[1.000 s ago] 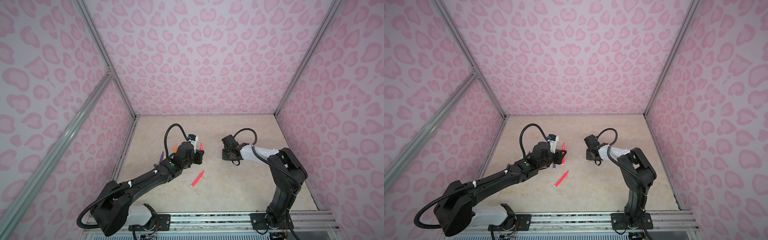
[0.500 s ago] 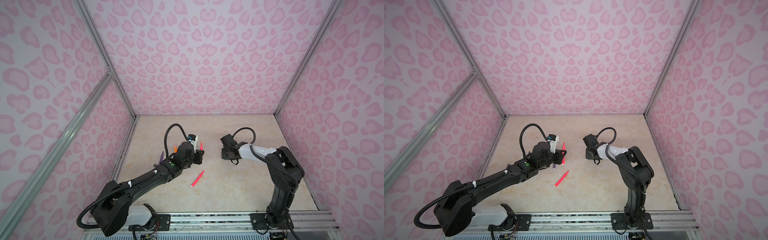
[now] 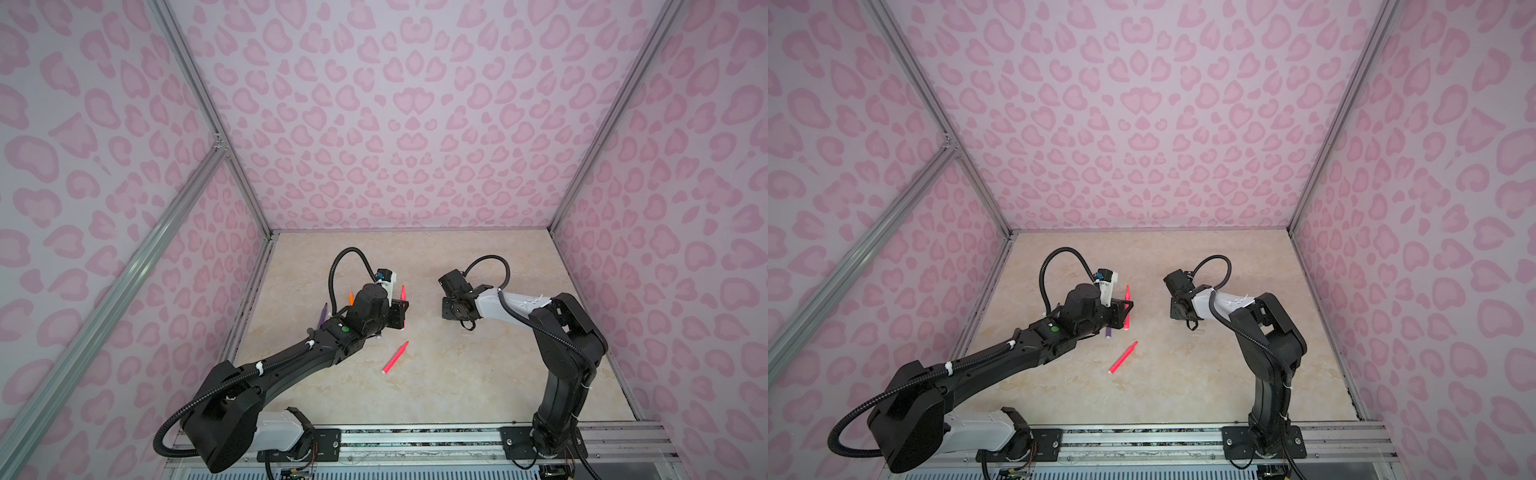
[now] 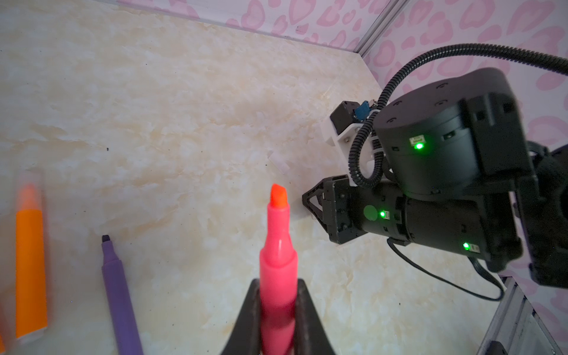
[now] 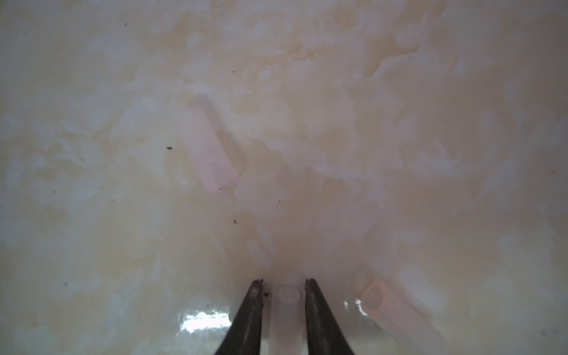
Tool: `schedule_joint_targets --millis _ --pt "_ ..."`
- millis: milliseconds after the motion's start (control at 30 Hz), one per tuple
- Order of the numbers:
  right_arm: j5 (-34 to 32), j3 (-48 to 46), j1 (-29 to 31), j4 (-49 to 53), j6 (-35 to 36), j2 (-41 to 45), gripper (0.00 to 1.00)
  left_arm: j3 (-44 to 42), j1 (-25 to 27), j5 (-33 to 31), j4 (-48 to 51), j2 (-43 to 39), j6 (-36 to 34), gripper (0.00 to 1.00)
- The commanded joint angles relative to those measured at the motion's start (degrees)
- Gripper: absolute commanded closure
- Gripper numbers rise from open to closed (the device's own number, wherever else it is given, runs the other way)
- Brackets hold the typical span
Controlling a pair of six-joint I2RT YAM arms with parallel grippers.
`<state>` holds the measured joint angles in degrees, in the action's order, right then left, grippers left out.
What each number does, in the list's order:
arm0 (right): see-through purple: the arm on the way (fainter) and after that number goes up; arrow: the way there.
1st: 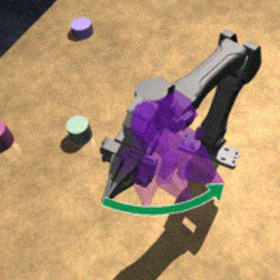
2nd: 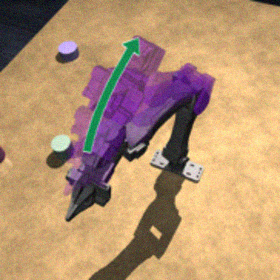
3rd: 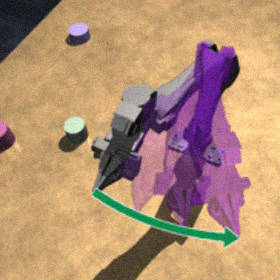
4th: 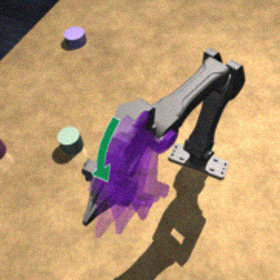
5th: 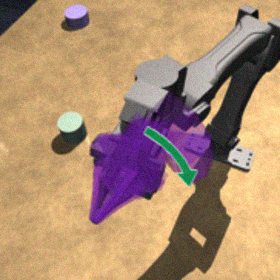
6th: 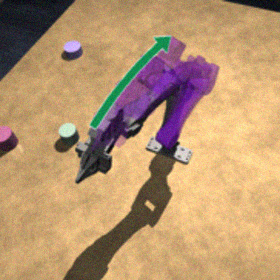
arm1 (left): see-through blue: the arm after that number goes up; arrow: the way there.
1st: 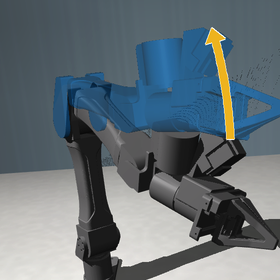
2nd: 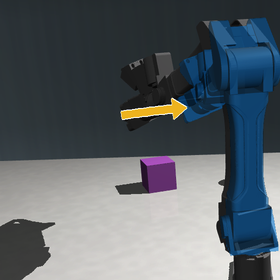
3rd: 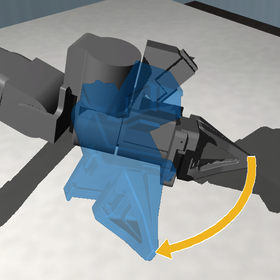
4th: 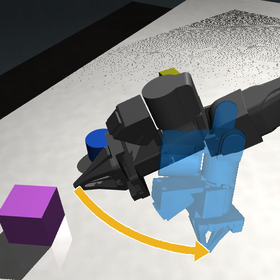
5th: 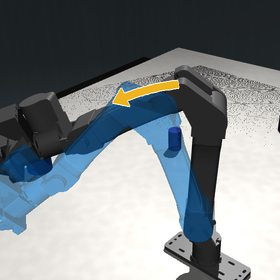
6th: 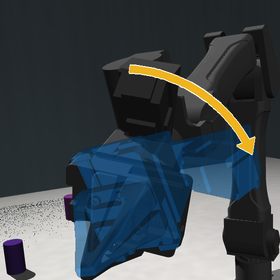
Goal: Insert the pens into the pen caps
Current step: 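Lower the right gripper and close on a translucent cap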
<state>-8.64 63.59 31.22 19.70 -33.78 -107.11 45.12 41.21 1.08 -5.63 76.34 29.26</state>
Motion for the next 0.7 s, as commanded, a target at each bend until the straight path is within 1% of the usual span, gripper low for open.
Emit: schedule_joint_targets --millis 0,100,233,567,667 --pt "-1.05 0.15 0.36 1.91 -1.09 -0.82 0.73 0.52 -0.01 0.07 0.03 -0.31 -0.08 0.97" --pt "-1.61 0.13 0.58 2.11 -1.55 -0.62 0.71 0.51 -0.03 0.06 0.06 -0.4 -0.06 0.97" --pt "-1.76 0.23 0.59 2.01 -1.8 -0.82 0.71 0.51 -0.05 0.14 -0.04 -0.4 -0.01 0.97" --pt "-2.47 0.68 0.41 2.23 -2.23 -1.63 0.81 0.45 -0.02 0.21 -0.06 -0.75 -0.05 0.97" --pt "-2.78 -0.21 0.22 1.48 -2.74 -0.68 0.85 0.16 0.01 2.3 -1.53 -0.88 -0.49 0.97"
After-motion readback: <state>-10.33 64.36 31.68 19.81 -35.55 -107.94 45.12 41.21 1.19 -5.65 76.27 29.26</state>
